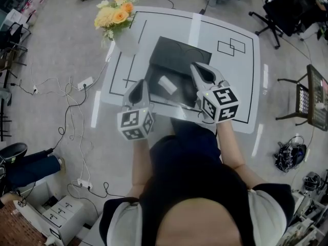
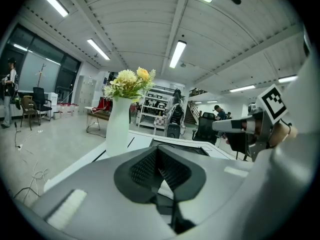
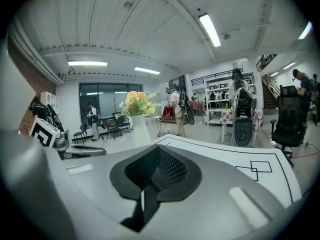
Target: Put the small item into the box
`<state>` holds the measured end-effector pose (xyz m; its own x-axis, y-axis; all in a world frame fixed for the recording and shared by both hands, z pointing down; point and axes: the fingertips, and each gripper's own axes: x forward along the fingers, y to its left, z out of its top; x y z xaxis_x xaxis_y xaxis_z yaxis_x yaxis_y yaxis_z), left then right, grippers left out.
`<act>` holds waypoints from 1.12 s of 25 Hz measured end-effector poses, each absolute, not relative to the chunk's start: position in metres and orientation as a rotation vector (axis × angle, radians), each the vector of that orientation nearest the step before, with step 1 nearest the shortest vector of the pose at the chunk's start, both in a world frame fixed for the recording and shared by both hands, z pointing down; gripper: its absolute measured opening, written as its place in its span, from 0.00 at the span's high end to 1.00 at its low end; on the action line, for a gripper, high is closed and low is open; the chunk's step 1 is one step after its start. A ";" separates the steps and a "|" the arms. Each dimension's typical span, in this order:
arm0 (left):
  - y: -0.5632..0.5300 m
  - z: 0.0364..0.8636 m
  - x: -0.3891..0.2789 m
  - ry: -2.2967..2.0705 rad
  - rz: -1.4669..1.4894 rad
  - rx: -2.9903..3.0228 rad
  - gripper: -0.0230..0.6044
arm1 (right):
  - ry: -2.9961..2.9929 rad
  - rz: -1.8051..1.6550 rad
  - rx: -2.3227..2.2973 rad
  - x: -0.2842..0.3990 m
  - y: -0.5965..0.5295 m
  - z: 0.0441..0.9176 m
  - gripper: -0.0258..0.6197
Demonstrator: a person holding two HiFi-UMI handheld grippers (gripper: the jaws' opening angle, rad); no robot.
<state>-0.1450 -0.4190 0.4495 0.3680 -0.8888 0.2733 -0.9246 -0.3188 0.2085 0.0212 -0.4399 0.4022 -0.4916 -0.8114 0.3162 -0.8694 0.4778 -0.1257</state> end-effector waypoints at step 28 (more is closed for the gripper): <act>-0.411 0.447 -0.133 -1.550 0.156 2.357 0.95 | -2.579 0.375 1.403 0.026 -0.433 0.431 0.96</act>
